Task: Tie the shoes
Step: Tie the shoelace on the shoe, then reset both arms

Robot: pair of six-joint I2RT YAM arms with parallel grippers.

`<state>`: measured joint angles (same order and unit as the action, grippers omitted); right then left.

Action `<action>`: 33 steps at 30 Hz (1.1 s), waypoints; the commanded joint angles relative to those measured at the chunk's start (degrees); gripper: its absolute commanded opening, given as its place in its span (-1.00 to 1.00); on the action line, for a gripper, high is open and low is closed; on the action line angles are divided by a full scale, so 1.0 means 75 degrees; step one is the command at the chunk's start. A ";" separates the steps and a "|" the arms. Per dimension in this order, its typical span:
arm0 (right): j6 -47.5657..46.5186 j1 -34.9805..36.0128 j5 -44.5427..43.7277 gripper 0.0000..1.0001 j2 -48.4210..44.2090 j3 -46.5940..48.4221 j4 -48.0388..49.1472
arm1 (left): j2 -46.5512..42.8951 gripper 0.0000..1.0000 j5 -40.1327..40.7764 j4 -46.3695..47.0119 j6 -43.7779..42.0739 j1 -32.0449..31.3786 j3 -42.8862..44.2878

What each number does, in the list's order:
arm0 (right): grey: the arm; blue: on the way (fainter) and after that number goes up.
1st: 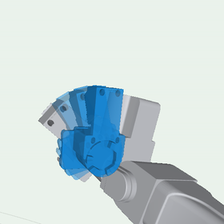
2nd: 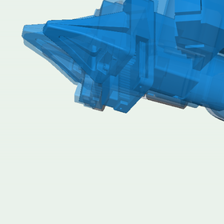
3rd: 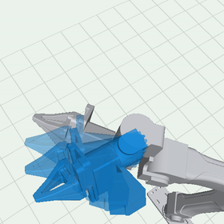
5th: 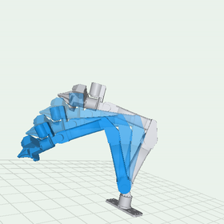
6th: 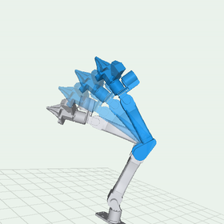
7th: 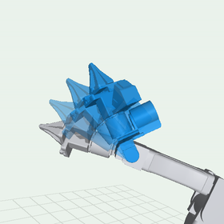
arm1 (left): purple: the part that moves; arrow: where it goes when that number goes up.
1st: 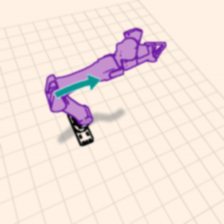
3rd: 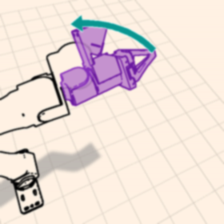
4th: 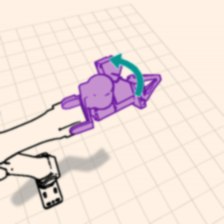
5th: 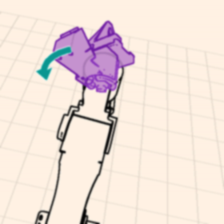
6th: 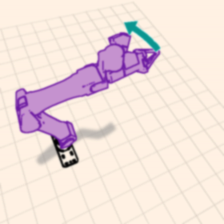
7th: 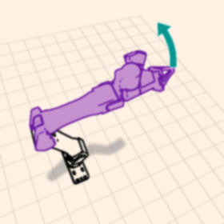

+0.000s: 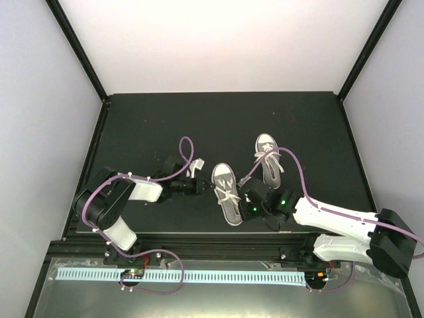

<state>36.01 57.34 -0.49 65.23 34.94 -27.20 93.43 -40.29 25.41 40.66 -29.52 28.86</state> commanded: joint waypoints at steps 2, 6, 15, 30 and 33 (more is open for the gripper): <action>-0.0163 0.0007 0.0362 -0.49 -0.0390 0.0076 -0.0755 | -0.0439 -0.07 0.0732 -0.0214 -0.0564 0.0350 0.0242; -0.0376 -0.0010 0.0187 0.46 -0.0759 0.0426 -0.0875 | -0.1242 0.58 0.0786 -0.0811 -0.1097 0.0340 0.0332; -0.1302 -0.1805 0.0880 0.99 -0.0319 0.1493 -0.0389 | -0.2011 0.80 0.1101 -0.2949 -0.2399 0.0811 0.1575; -0.2581 -0.7837 0.2259 0.99 0.0982 0.2005 0.1206 | -0.2487 0.84 0.0712 -0.2533 -0.2370 0.6518 0.1418; -0.2663 -0.8478 0.1574 0.99 0.0304 0.1306 0.2073 | -0.3325 0.86 0.2442 -0.2563 -0.3119 0.6704 0.1019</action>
<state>18.26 -1.50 14.70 73.63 49.71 -20.25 75.88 -33.54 4.71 22.61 19.57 39.42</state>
